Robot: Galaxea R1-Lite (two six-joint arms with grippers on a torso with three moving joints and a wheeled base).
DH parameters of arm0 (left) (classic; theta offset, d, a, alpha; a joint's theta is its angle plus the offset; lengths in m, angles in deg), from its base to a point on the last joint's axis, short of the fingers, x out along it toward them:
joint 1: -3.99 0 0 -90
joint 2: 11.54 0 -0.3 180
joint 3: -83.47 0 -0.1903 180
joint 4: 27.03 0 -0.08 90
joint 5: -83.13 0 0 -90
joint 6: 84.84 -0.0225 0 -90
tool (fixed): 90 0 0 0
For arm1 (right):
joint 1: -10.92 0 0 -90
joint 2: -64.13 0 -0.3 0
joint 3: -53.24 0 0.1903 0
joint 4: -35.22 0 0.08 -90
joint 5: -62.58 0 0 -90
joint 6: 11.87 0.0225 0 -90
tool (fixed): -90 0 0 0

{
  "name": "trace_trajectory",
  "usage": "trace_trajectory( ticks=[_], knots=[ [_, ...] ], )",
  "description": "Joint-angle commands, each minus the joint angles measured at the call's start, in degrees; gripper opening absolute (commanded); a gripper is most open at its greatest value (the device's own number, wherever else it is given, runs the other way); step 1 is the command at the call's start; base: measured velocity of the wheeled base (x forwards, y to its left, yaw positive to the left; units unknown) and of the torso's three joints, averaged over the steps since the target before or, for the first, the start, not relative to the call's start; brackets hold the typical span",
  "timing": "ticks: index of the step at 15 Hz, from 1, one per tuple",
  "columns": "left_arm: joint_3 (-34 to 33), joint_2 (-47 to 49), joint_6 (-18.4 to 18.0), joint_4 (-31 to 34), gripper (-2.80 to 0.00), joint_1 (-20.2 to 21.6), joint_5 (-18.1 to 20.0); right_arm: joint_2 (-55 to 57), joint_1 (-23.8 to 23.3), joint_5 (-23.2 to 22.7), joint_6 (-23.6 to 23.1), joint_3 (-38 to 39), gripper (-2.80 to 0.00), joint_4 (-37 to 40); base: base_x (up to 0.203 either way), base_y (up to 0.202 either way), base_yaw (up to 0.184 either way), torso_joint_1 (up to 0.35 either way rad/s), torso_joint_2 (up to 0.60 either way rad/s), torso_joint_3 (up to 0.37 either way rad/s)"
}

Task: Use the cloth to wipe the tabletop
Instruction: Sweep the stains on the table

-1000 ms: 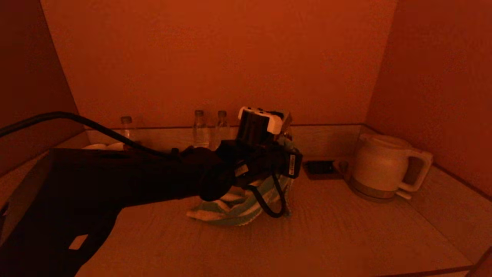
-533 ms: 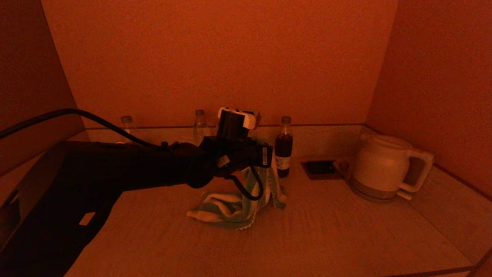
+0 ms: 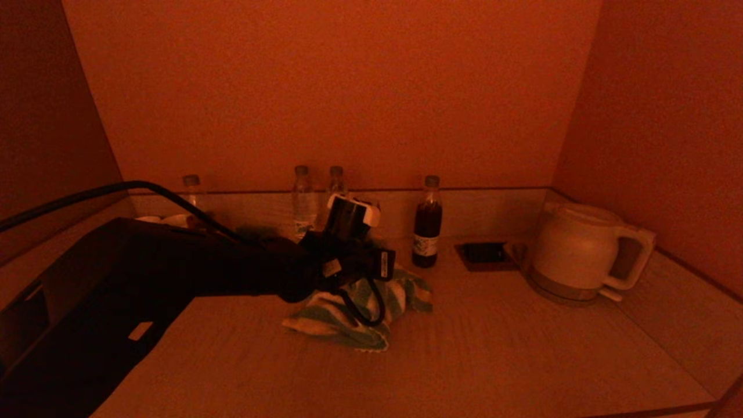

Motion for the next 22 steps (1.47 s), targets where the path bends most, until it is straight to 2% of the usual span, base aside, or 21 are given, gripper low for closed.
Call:
trace_trajectory(
  ticks=[1,3,4,6,7,8,11,12,13,15,19,22],
  knots=[
    [-3.9,-1.3,0.1,-0.1,-2.80,-1.0,-1.3,0.0,0.0,0.0,0.0,0.0,-2.80,0.0,0.000,0.000,0.000,0.000,0.00,0.000],
    [-4.8,-2.0,0.3,-0.1,-2.80,-1.9,-2.2,0.0,0.0,0.0,0.0,0.0,-2.80,0.0,0.000,0.000,0.000,0.000,0.00,0.000],
    [-7.4,-3.2,0.7,-0.1,-2.80,-3.2,-2.7,0.0,0.0,0.0,0.0,0.0,-2.80,0.0,0.000,0.000,0.000,0.000,0.00,0.000],
    [-12.1,-6.1,3.0,1.8,-2.80,-7.0,-3.7,0.0,0.0,0.0,0.0,0.0,-2.80,0.0,0.000,0.000,0.000,0.000,0.00,0.000],
    [-12.3,-6.5,3.8,3.1,-2.80,-7.6,-4.1,0.0,0.0,0.0,0.0,0.0,-2.80,0.0,0.000,0.000,0.000,0.000,0.00,0.000],
    [-11.6,-6.8,5.4,4.7,-2.80,-8.1,-4.3,0.0,0.0,0.0,0.0,0.0,-2.80,0.0,0.000,0.000,0.000,0.002,0.00,0.041],
    [-4.6,-7.5,13.1,18.8,-2.80,-9.5,-4.3,0.0,0.0,0.0,0.0,0.0,-2.80,0.0,0.000,0.000,0.000,0.000,0.00,0.000],
    [-3.7,-7.7,14.6,20.6,-2.80,-9.7,-4.2,0.0,0.0,0.0,0.0,0.0,-2.80,0.0,0.000,0.000,0.000,0.000,0.00,0.000],
    [-3.2,-7.9,14.9,21.6,-2.80,-9.7,-4.2,0.0,0.0,0.0,0.0,0.0,-2.80,0.0,0.000,0.000,0.000,0.000,0.00,0.000],
    [2.0,-9.0,16.5,27.5,-2.80,-9.6,-4.2,0.0,0.0,0.0,0.0,0.0,-2.80,0.0,0.000,0.000,0.000,0.000,0.00,0.000],
    [10.5,-12.2,17.1,31.8,-2.80,-7.1,-4.1,0.0,0.0,0.0,0.0,0.0,-2.80,0.1,0.000,0.000,0.000,0.000,0.00,0.000],
    [10.4,-14.1,16.9,32.1,-2.80,-6.4,-4.1,0.0,0.0,0.0,0.0,0.0,-2.80,0.0,0.000,0.000,0.000,0.000,0.00,0.000]
  ],
)
